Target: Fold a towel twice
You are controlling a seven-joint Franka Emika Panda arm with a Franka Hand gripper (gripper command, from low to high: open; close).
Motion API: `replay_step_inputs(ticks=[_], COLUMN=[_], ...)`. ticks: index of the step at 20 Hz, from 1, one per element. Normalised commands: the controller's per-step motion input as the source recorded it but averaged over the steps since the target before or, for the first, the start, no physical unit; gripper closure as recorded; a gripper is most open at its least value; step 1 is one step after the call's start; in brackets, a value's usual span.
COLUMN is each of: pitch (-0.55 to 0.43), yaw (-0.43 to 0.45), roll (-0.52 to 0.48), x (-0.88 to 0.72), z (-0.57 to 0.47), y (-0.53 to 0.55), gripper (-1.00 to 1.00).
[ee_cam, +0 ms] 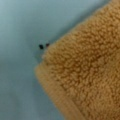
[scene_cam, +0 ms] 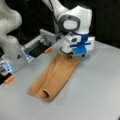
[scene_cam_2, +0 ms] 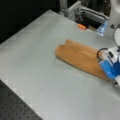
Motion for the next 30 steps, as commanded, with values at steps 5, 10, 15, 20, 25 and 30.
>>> replay_step_inputs(ticks=[5,10,15,20,25,30], pitch=[0.016,-0.048,-0.081,-0.127,-0.134,-0.137], yaw=[0.051,0.050,0.048,0.009,-0.001,0.018], roll=[-0.087,-0.093,-0.117,-0.166,-0.189,-0.189], x=[-0.03,0.06,0.08,0.10,0.11,0.09], z=[-0.18,-0.16,-0.12,-0.12,-0.16,-0.19], y=[0.03,0.01,0.02,0.01,0.02,0.08], gripper=[-1.00,-1.00,-1.00,-1.00,-1.00,-1.00])
